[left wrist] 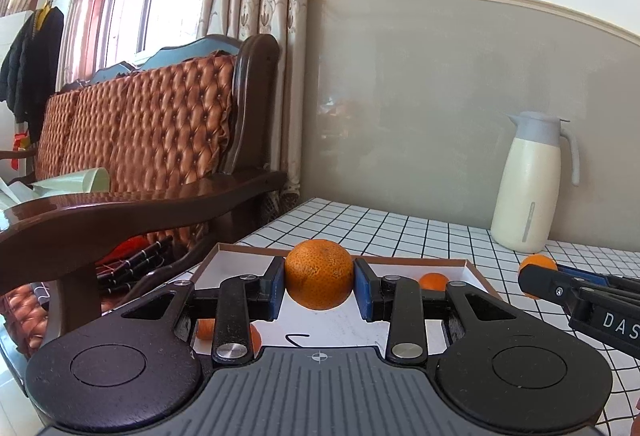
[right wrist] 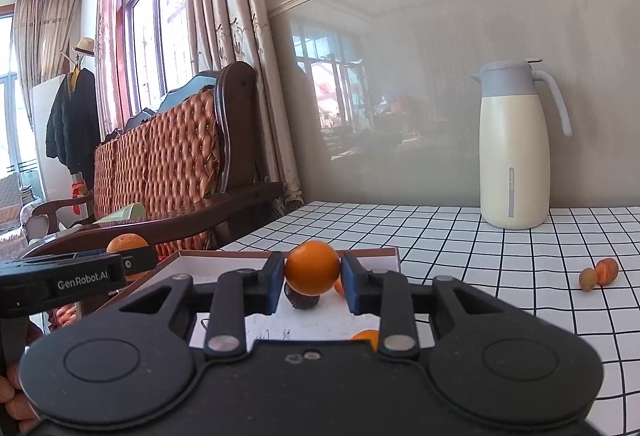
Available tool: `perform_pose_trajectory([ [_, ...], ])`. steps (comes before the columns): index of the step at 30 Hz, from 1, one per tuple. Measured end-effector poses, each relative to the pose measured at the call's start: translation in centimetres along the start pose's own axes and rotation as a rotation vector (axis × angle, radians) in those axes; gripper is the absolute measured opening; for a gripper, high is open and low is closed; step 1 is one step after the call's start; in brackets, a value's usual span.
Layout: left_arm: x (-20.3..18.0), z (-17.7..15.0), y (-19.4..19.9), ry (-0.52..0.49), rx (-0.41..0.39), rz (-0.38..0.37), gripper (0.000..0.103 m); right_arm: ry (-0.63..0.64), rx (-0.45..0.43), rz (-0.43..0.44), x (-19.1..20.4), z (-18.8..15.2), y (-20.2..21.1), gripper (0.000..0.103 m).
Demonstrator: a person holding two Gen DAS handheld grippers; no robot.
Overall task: Organize fruits
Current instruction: 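Carry the orange in the left gripper while the right carries its orange to the tray, then open the left gripper over the tray while the right releases its orange there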
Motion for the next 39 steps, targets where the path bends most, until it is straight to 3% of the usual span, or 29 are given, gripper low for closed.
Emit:
perform_pose_trajectory([
  [11,1.4,0.5,-2.8,0.016,-0.001,0.047,0.036,0.001,0.019,-0.029,-0.5,0.4,-2.7,0.022],
  [35,4.1,-0.1,-9.1,0.050,0.099,0.113,0.036,-0.017,0.168,-0.067,-1.4,-0.4,-9.0,0.025],
  [36,4.1,-0.1,-9.2,0.054,0.100,0.112,0.036,-0.012,0.178,-0.072,-1.5,-0.5,-9.1,0.032],
  [37,4.0,-0.1,-9.5,0.054,0.110,0.114,0.037,-0.011,0.178,-0.080,-1.5,-0.5,-9.2,0.053],
  [38,4.0,-0.1,-9.7,0.057,0.115,0.114,0.053,-0.019,0.165,-0.095,-1.7,-0.4,-8.9,0.067],
  [39,3.9,0.0,-9.7,0.065,0.111,0.112,0.090,-0.037,0.131,-0.111,-1.9,-0.3,-8.4,0.082],
])
Point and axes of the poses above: each gripper's, at about its wrist camera, not at the fingertips, and y roughly against the way its jaws point, x to its left, z to its top, the point moved 2 cm from there along -y, roughly the way its jaws point, and after that the axes turned 4 degrees about y, right-handed, at the moved point
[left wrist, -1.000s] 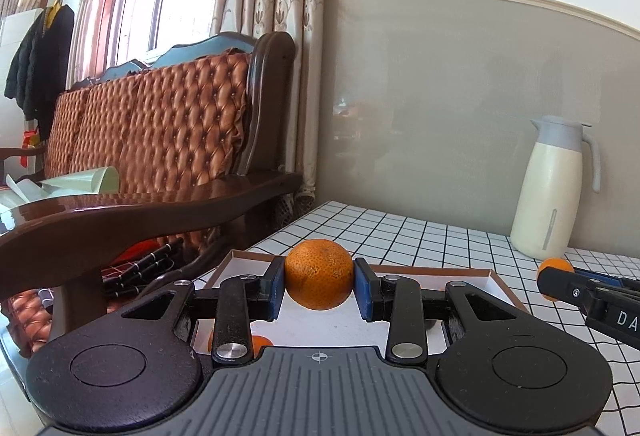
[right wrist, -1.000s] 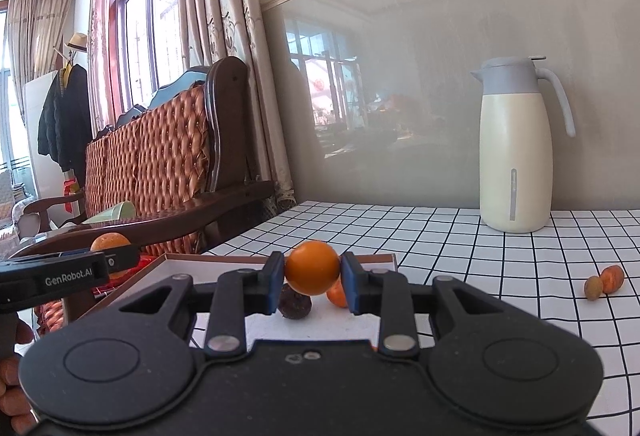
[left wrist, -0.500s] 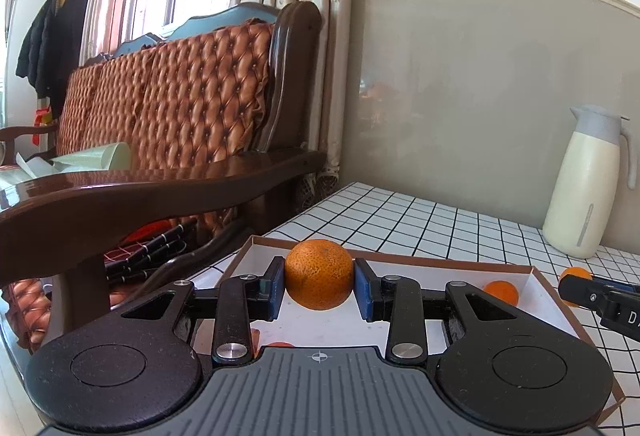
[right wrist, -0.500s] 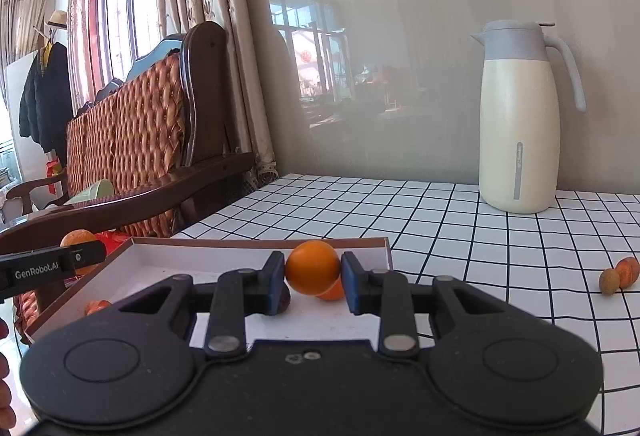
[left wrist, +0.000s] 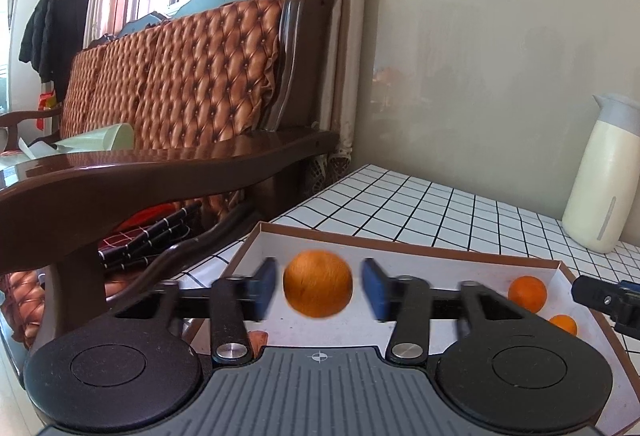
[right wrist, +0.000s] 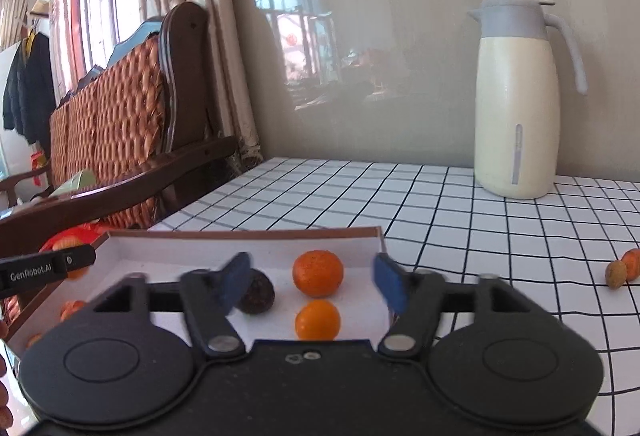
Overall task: Organize fruits
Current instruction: 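Open the left gripper over the tray while the right releases its orange there, then move both open grippers from the tray back toward the kiwi and reddish fruit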
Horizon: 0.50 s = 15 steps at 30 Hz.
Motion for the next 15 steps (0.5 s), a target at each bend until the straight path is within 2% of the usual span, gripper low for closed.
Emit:
perform_pose_trajectory([
  [1,0.1,0.1,0.4,0.012,-0.025,0.002,0.101,-0.023,-0.040,-0.003,-0.4,0.2,0.7,0.082],
  [2,0.1,0.3,1.2,0.018,-0.067,0.007,0.103,-0.039,-0.065,-0.002,-0.7,0.5,1.2,0.084],
  [4,-0.3,0.7,2.2,-0.025,-0.120,0.020,0.103,-0.066,-0.110,0.003,-1.3,0.9,2.2,0.097],
  [6,-0.6,0.7,2.4,-0.053,-0.117,0.037,0.103,-0.095,-0.148,0.006,-1.9,1.3,2.9,0.097],
  [9,-0.5,0.7,2.6,-0.047,-0.097,0.038,0.103,-0.104,-0.166,0.020,-2.5,1.8,3.4,0.097],
  [15,-0.3,0.8,3.1,-0.058,-0.110,0.069,0.103,-0.108,-0.184,0.022,-2.8,1.7,4.0,0.097],
])
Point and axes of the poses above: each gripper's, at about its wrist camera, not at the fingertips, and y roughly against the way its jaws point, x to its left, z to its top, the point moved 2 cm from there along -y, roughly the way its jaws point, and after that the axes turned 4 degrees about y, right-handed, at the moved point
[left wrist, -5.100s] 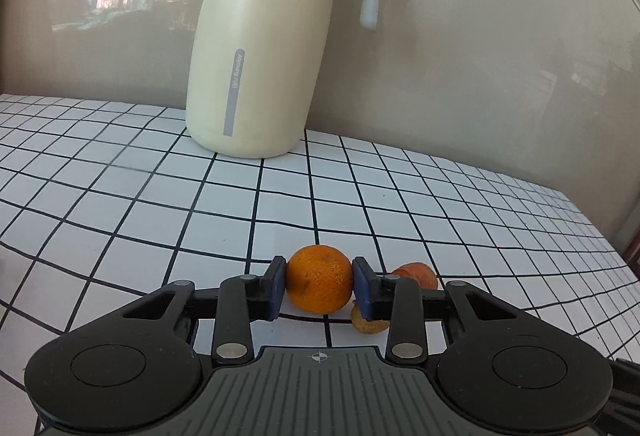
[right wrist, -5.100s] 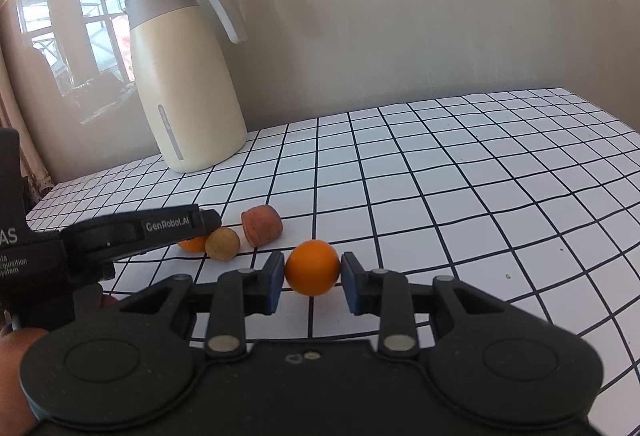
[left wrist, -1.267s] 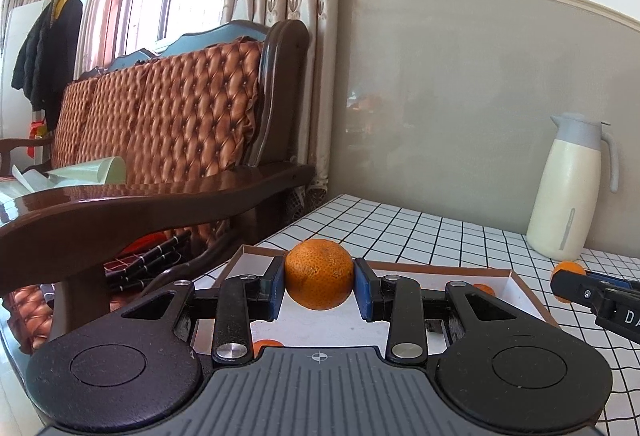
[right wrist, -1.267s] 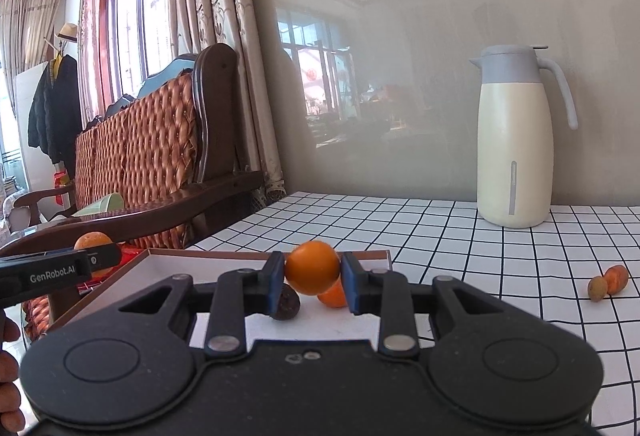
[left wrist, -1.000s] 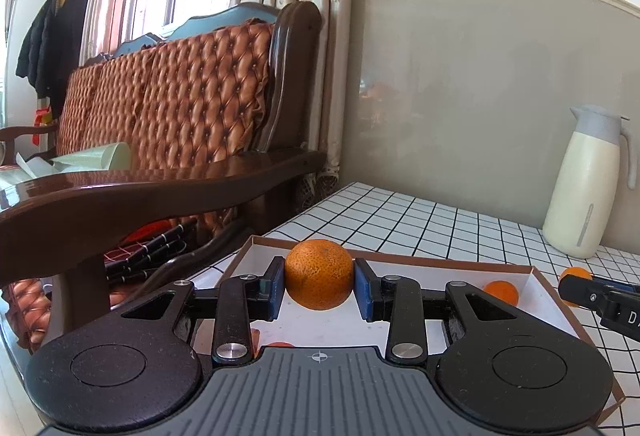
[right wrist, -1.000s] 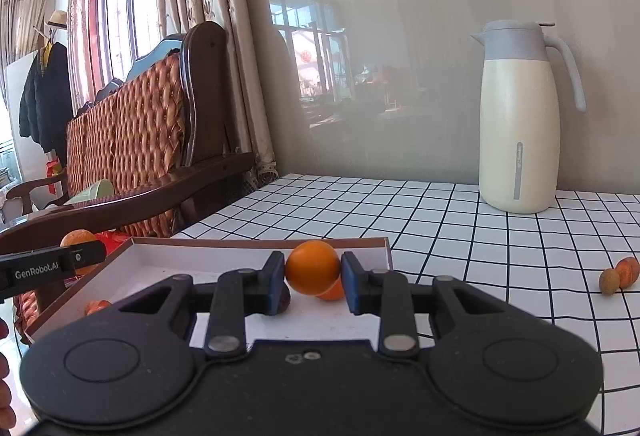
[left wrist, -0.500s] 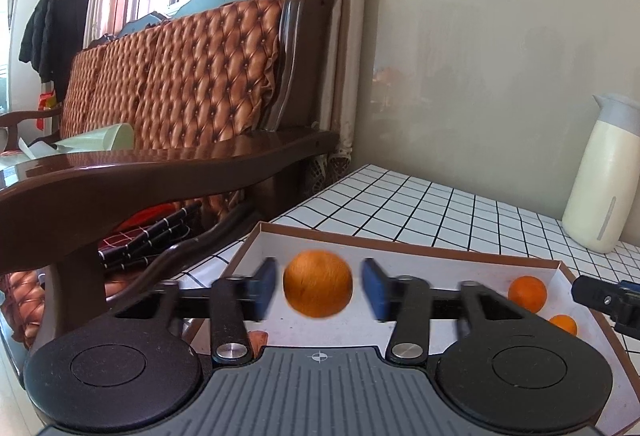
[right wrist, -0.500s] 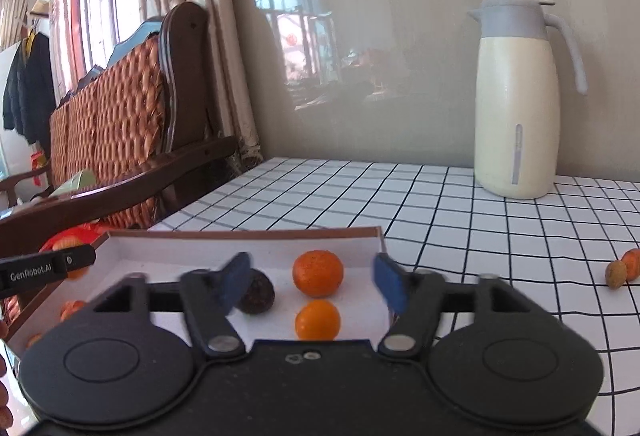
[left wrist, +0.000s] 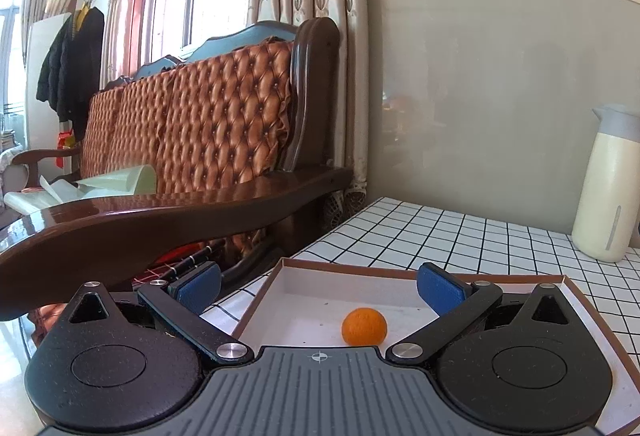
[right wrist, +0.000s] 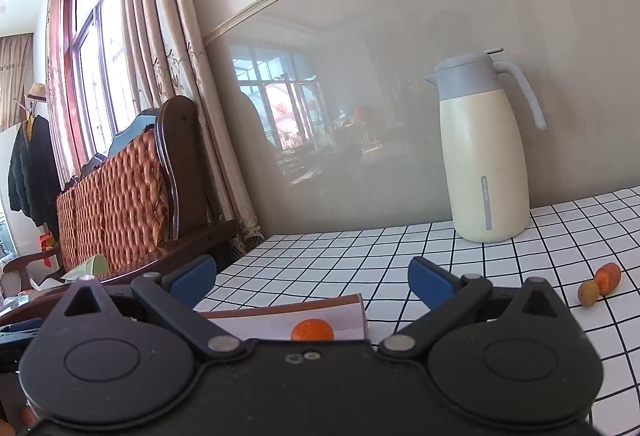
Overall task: Organize fruits
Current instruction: 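Move both open grippers from the tray back toward the kiwi and reddish fruit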
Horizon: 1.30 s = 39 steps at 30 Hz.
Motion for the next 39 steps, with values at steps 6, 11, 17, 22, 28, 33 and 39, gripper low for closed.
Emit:
perform_pose_trajectory([
  [6,-0.4,-0.2,0.4,-0.021,-0.014,0.014,0.103,-0.002,-0.007,0.003,-0.2,0.1,0.6,0.097],
  [11,-0.9,-0.1,0.7,-0.025,-0.023,0.014,0.103,0.000,-0.023,0.004,-0.5,0.3,1.2,0.097],
  [17,-2.3,-0.2,1.1,-0.035,-0.029,-0.007,0.103,0.016,-0.030,0.000,-1.1,0.4,2.2,0.097],
  [22,-4.0,-0.3,1.6,-0.069,-0.047,-0.027,0.103,0.025,-0.050,-0.018,-1.7,0.6,3.0,0.097],
  [28,-6.4,-0.3,2.8,-0.108,-0.086,-0.086,0.103,0.074,-0.077,-0.049,-2.3,0.5,4.0,0.097],
  [33,-8.6,-0.5,3.4,-0.124,-0.082,-0.145,0.103,0.109,-0.070,-0.088,-3.5,0.6,4.7,0.097],
  [39,-11.7,-1.0,4.2,-0.132,-0.081,-0.239,0.103,0.073,-0.059,-0.167,-6.6,0.9,5.8,0.097],
])
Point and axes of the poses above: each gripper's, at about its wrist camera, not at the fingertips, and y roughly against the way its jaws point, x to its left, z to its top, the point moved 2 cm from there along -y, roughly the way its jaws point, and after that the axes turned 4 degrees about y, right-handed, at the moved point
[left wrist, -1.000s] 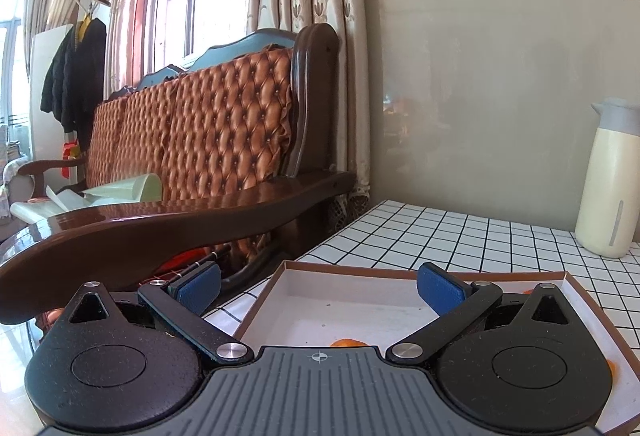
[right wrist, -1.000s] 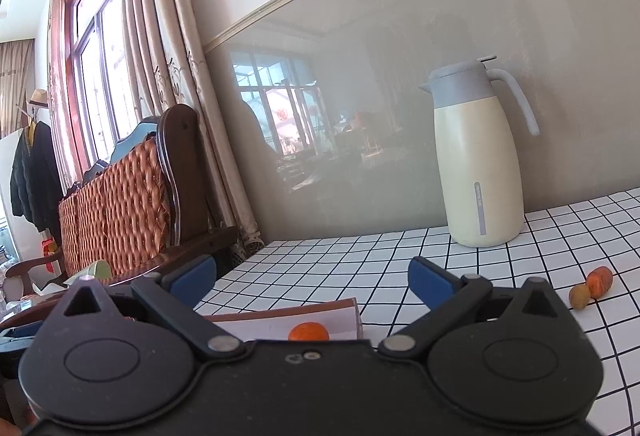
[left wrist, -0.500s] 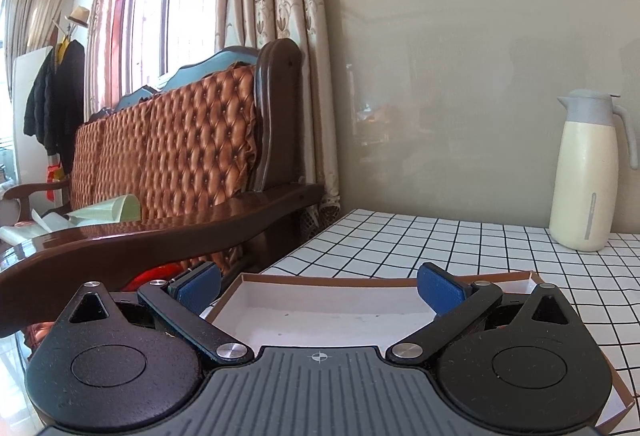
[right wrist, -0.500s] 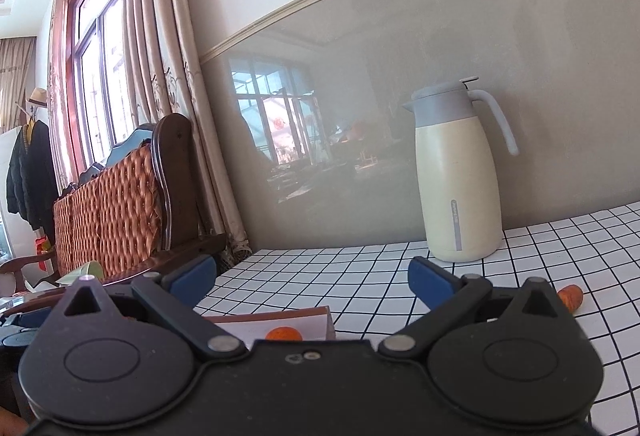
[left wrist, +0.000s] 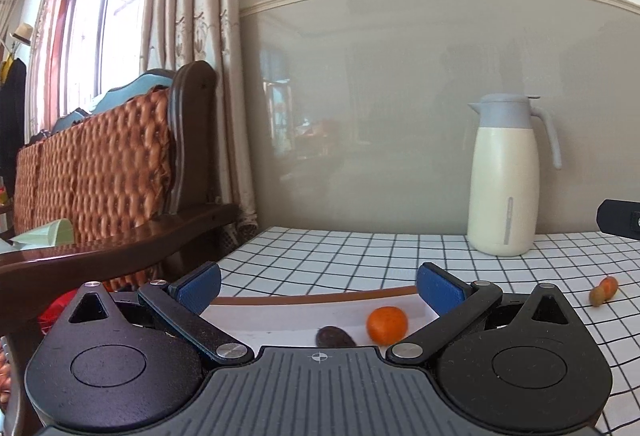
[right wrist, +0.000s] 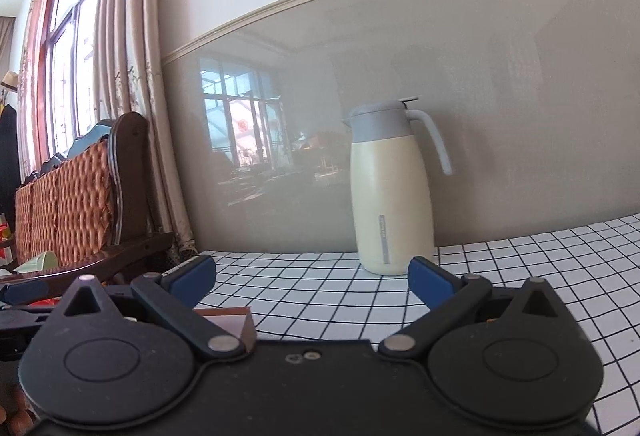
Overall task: Organize fruits
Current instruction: 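Move both open grippers from the tray back toward the kiwi and reddish fruit, then close the left gripper on the kiwi while the right approaches the reddish fruit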
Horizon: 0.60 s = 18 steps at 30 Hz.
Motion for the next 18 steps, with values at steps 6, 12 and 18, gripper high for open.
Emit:
perform_pose_trajectory([
  [6,-4.4,-0.4,-0.3,-0.019,0.030,-0.094,0.103,-0.076,0.056,-0.088,-4.3,-0.3,0.1,0.097],
  [12,-9.3,-1.2,-0.6,-0.054,0.059,-0.181,0.103,-0.118,0.115,-0.175,-8.3,-1.0,0.4,0.097],
  [18,-13.9,-2.2,-1.3,-0.086,0.112,-0.251,0.103,-0.126,0.186,-0.258,-11.6,-2.0,0.3,0.086],
])
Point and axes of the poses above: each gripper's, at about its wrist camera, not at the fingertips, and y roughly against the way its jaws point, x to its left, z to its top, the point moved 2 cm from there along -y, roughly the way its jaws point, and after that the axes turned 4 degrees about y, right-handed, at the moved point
